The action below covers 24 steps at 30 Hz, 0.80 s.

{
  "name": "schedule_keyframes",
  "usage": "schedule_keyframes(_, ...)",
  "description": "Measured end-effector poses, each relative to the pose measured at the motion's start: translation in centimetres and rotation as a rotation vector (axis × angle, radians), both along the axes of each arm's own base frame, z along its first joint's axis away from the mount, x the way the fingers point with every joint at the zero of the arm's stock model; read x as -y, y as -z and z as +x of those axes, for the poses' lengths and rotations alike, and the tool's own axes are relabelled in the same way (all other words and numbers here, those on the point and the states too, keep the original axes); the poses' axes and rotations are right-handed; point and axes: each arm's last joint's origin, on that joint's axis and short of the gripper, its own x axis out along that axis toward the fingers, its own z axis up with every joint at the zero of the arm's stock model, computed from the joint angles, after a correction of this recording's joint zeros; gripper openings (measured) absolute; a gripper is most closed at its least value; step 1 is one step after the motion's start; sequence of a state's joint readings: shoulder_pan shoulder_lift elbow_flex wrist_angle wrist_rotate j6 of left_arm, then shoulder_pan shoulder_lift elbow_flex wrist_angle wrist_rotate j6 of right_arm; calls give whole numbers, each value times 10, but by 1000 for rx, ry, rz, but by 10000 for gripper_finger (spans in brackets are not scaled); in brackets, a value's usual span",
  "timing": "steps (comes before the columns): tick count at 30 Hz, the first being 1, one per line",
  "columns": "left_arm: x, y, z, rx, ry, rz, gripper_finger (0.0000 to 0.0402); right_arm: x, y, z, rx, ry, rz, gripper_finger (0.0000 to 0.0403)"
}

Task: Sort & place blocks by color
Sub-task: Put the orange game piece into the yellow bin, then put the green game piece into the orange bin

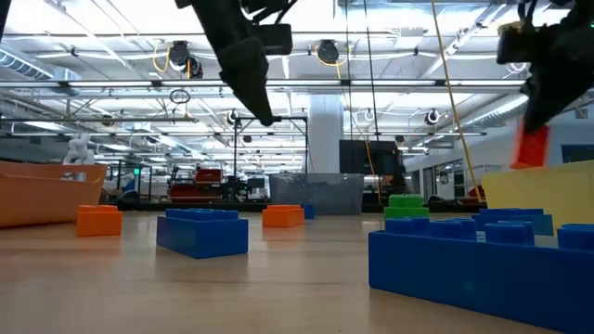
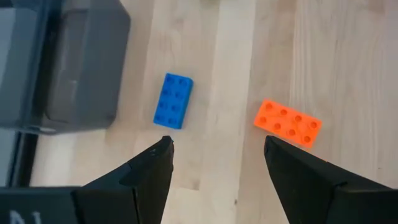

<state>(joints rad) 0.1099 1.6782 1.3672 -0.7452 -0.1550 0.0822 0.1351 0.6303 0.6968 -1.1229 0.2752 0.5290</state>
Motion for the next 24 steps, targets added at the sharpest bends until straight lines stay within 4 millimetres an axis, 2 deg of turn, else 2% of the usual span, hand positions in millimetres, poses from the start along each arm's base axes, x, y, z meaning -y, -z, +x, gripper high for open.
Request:
schedule_keyframes(8, 5, 5, 3, 41, -12, -14, 248, -4, -4, -4, -21, 17, 167, 56)
schedule_keyframes(11, 6, 9, 4, 71, -3, -45, 248, -4, -3, -4, -32, 19, 168, 62)
schedule_keyframes(19, 19, 12, 5, 66, 27, -67, 248, -3, -2, -7, -52, 38, 178, 219)
schedule_keyframes(24, 34, 16, 8, 57, 77, -64, 248, -4, -3, -6, -48, 27, 196, 264)
